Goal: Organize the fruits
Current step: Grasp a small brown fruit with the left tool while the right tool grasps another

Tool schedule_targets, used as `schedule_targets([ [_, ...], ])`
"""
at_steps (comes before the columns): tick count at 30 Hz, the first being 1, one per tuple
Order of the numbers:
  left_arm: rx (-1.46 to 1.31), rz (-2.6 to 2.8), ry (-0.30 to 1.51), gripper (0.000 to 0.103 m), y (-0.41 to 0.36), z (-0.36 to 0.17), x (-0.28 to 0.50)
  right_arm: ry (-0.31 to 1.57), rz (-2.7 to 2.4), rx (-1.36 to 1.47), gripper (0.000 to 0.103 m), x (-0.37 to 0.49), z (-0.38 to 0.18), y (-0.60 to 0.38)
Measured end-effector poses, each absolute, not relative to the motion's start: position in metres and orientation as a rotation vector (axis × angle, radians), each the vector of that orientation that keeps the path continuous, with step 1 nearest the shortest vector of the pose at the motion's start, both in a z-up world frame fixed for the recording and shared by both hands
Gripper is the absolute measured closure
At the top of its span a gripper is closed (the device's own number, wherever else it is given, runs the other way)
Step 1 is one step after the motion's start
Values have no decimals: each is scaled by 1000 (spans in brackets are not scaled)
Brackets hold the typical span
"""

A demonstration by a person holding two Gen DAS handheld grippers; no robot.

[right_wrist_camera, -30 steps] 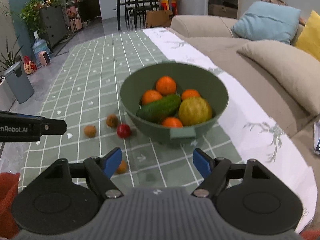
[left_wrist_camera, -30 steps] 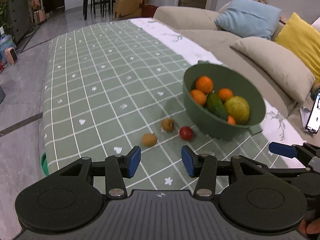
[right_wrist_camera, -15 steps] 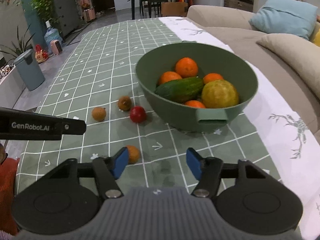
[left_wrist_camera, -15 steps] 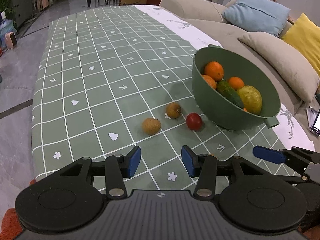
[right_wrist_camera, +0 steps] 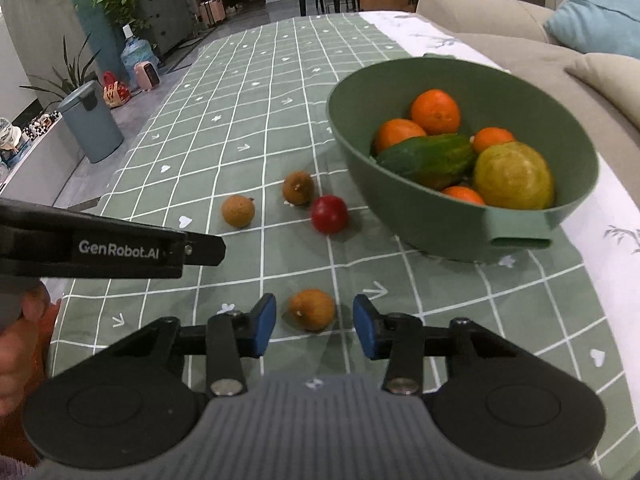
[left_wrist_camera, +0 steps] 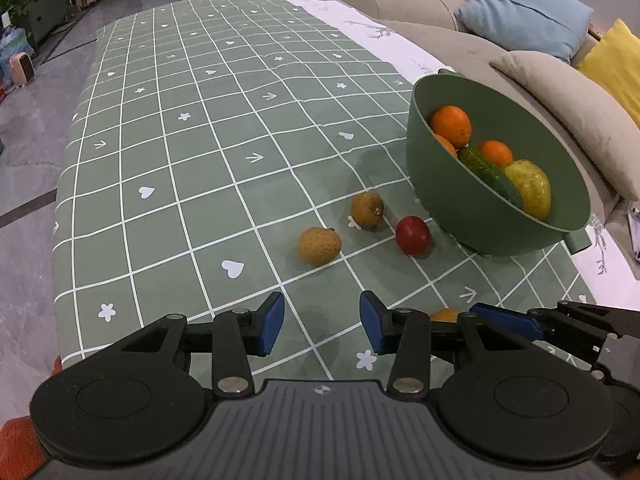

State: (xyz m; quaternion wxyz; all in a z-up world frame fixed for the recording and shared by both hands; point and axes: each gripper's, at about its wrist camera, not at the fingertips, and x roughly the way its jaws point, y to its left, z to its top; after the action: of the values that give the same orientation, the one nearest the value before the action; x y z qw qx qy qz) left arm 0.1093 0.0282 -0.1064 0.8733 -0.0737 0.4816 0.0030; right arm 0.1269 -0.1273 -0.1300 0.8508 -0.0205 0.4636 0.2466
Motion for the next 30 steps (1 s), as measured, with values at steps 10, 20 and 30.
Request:
schedule_targets([
  [10, -136, 2, 1005, 52, 30, -112, 124, 975, 495, -41, 81, 136, -133, -129],
  [20, -110, 12, 1000, 51, 25, -118, 149, 959, 394, -16, 81, 150, -133, -154],
  [30, -86, 9, 1007, 63, 20, -126, 157, 960, 396, -11, 81, 152, -136, -156],
])
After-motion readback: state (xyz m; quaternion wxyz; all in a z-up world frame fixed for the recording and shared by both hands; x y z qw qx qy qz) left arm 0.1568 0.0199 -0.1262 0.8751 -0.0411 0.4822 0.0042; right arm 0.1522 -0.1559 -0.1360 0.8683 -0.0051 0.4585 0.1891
